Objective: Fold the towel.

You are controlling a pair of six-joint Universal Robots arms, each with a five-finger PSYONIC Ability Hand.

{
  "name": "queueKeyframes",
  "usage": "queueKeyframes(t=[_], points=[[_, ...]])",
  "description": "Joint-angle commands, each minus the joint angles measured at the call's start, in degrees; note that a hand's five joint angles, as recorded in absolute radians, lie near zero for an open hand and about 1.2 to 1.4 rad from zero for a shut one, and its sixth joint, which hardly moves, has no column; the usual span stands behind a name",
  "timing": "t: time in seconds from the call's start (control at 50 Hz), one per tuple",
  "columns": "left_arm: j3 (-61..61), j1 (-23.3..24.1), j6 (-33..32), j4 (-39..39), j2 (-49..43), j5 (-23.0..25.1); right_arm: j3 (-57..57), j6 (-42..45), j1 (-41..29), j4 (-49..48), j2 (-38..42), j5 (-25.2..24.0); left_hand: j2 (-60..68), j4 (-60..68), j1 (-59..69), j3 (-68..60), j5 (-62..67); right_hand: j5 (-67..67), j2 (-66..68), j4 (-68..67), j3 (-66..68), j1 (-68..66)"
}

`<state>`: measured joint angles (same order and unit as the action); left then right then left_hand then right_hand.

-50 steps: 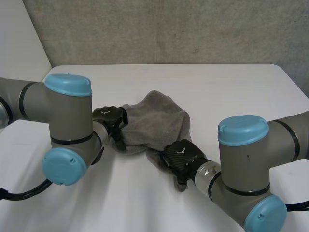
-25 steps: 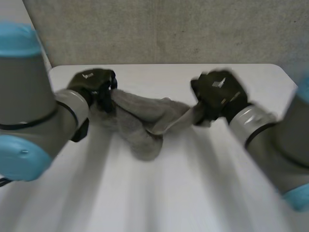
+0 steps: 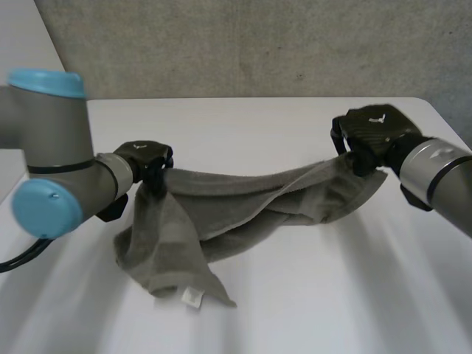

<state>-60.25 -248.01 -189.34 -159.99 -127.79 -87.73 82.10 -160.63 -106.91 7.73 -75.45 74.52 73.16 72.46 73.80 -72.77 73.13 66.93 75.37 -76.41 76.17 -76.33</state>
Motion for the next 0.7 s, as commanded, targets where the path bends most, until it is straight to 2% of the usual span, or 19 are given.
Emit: queueKeyframes(t=[0.02,0.06,0.18,0.22,0.24,0.3,0.32,0.36,0.38,0.4,0.42,0.46,0.48,0.52,0.58,0.62,0.7], points=[[3.8,-1.9,-0.7,-3.8,-5.2,-7.9,0.6,-0.1,-0.3,-4.2,4.8,4.4,-57.5,-56.8,-58.1,57.1,-67.5,3.1,4.6,-3.6,3.8,-3.7],[3.7,-2.0,-0.6,-3.5,-4.8,-8.8,0.7,-0.1,-0.3,-4.3,5.0,4.5,-63.1,-62.4,-63.7,62.7,-73.0,3.1,4.6,-3.6,3.8,-3.7],[1.6,-1.8,-0.5,-3.3,0.5,-9.7,0.7,-0.1,-1.4,-4.4,5.3,4.6,-62.8,-62.1,-63.4,62.4,-72.8,3.1,4.6,-3.6,3.8,-3.7],[-3.6,0.1,-0.1,-3.6,8.4,-9.4,0.7,-0.1,-1.4,-4.4,5.3,4.7,-62.8,-62.1,-63.4,62.4,-72.8,3.1,4.6,-3.6,3.8,-3.7],[-3.6,0.1,-0.1,-3.6,8.4,-9.4,0.8,0.0,-1.5,-4.4,5.4,4.7,-62.8,-62.1,-63.4,62.4,-72.8,3.1,4.6,-3.6,3.8,-3.7],[-9.3,8.1,-0.3,-3.4,17.5,-9.4,1.0,0.0,-1.5,-4.4,5.6,4.7,-62.4,-61.7,-63.1,62.1,-72.4,3.1,4.6,-3.6,3.8,-3.7],[-9.3,8.2,-0.3,-3.4,17.5,-9.4,1.0,0.0,-1.5,-4.4,5.6,4.7,-62.4,-61.7,-63.1,62.1,-72.4,3.1,4.6,-3.6,3.8,-3.7],[-13.4,14.6,-0.8,-3.3,21.2,-9.3,1.0,0.1,-1.5,-4.6,5.9,4.7,-61.8,-61.1,-62.4,61.4,-71.7,3.1,4.6,-3.6,3.8,-3.7],[-13.4,14.7,-0.8,-3.3,21.2,-9.3,1.0,0.1,-1.5,-4.6,5.9,4.7,-61.8,-61.1,-62.4,61.4,-71.7,3.1,4.6,-3.6,3.8,-3.7],[-15.3,17.7,-0.9,-3.4,22.0,-9.3,1.0,0.1,-1.5,-4.6,5.9,4.7,-61.3,-60.6,-61.9,60.9,-71.2,3.1,4.6,-3.6,3.8,-3.7],[-15.3,17.7,-0.9,-3.4,22.0,-9.3,1.0,0.2,-1.5,-4.6,5.8,4.7,-61.3,-60.6,-61.9,60.9,-71.2,3.1,4.6,-3.6,3.8,-3.7],[-18.6,21.8,-2.7,-3.0,22.1,-9.4,1.0,0.2,-1.5,-4.6,5.9,4.7,-61.1,-60.4,-61.7,60.7,-71.1,3.1,4.6,-3.6,3.8,-3.7],[-18.6,21.9,-2.7,-3.0,22.1,-9.4,1.0,0.2,-1.6,-4.6,5.9,4.7,-61.1,-60.4,-61.7,60.7,-71.1,3.1,4.6,-3.6,3.8,-3.7],[-21.2,23.8,-7.9,-3.0,20.7,-9.7,1.0,0.2,-1.7,-4.6,5.9,4.7,-61.1,-60.4,-61.7,60.7,-71.1,3.1,4.6,-3.6,3.8,-3.7],[-22.1,24.2,-11.3,-3.2,19.3,-9.8,1.1,0.3,-2.0,-4.6,5.9,4.7,-61.1,-60.4,-61.7,60.7,-71.1,3.1,4.6,-3.6,3.8,-3.7],[-22.9,25.4,-17.5,-3.9,15.9,-10.1,1.2,0.3,-2.0,-4.6,5.9,4.7,-61.1,-60.4,-61.7,60.7,-71.1,3.1,4.6,-3.6,3.8,-3.7],[-23.0,26.9,-21.4,-5.3,13.0,-11.2,1.5,0.3,-2.2,-4.6,5.9,4.7,-60.6,-59.9,-61.2,60.2,-70.6,3.1,4.6,-3.6,3.8,-3.7]])
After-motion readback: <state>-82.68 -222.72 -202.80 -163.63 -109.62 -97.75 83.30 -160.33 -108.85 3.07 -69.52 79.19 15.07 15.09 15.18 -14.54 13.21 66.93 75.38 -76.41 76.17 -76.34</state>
